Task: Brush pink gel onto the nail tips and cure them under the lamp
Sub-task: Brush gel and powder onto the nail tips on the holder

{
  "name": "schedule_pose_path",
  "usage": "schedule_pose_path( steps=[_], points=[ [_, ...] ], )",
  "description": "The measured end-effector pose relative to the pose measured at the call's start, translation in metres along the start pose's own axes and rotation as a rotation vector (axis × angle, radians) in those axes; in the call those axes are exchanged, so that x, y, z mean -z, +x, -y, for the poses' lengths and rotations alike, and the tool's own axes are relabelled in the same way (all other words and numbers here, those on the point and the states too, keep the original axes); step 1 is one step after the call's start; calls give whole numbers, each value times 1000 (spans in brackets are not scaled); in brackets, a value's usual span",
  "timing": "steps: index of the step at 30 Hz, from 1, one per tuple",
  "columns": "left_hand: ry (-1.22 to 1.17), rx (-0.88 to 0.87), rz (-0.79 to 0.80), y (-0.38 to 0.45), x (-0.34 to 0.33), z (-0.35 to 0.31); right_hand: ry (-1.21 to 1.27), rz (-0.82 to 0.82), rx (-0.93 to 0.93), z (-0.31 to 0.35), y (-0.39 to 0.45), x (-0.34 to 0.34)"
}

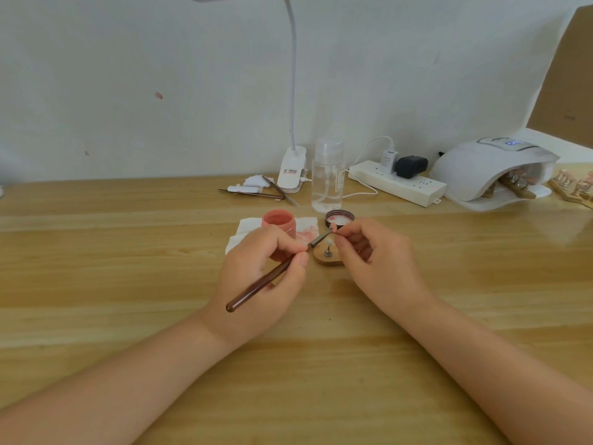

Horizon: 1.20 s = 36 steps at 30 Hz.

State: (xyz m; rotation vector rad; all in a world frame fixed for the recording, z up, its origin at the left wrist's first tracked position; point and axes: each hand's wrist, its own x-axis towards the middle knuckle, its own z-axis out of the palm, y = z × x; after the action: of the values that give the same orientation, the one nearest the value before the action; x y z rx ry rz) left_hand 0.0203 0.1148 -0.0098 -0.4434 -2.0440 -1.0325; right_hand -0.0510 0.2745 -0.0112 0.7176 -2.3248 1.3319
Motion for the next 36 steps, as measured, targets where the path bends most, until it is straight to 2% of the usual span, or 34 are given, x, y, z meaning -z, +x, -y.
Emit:
schedule_pose_path(
  steps=[4,9,13,26,31,36],
  points=[
    [-35,-24,-13,0,3,-4,-3,8,-3,0,0,1],
    [-20,91,-22,1,0,-5,-4,12,3,0,-1,1],
    [-103,181,7,1,-2,-3,0,14,17,0,-1,1],
    [-236,217,-9,0,1,-1,22,18,6,-2,0,0],
    [-108,154,24,0,-2,-4,24,6,24,-3,-1,0],
    [-120,70,34,-2,3,-5,28,-13,43,-4,0,0]
  ],
)
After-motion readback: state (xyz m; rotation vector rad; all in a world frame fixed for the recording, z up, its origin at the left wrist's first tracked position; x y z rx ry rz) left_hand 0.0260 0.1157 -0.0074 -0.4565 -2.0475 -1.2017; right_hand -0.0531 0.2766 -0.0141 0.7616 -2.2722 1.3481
